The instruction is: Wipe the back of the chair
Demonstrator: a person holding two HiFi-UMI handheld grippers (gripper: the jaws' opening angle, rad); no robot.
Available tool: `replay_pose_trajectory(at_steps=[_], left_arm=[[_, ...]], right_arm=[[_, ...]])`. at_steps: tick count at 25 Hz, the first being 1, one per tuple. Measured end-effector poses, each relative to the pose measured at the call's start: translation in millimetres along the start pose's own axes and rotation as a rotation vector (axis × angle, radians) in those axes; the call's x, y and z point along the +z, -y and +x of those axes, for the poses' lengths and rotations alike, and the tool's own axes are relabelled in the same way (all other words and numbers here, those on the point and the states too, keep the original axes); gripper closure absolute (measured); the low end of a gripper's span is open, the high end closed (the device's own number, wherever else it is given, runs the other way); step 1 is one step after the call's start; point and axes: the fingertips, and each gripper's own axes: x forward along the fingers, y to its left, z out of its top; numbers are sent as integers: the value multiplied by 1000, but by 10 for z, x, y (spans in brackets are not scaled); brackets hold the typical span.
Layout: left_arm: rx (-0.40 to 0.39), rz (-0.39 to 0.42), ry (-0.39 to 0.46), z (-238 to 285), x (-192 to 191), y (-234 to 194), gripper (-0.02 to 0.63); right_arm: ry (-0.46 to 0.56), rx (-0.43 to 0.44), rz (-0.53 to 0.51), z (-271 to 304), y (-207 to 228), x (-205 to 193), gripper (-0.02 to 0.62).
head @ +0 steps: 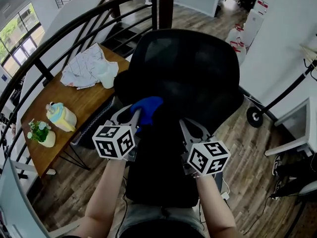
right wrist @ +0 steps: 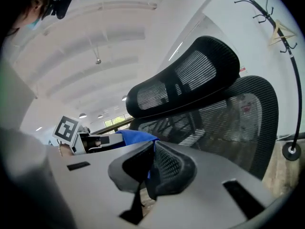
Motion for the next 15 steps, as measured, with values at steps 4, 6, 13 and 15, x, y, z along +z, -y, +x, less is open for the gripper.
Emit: replay_pose_trajectory(at_steps=[4, 6, 13, 15], left_arm=[[-74, -11, -33, 111, -152, 357, 540], [-115, -4, -54, 196, -223, 550, 540], [-345, 51, -135, 617, -459, 1481, 540], [-388, 57, -154, 746, -511, 1721, 540]], right_arm=[[12, -50, 5, -201, 191, 0, 566], [25, -76, 14, -309, 295, 17, 566], [64, -177, 43, -717, 726, 87, 566], [73, -205, 52, -835, 859, 107, 566]])
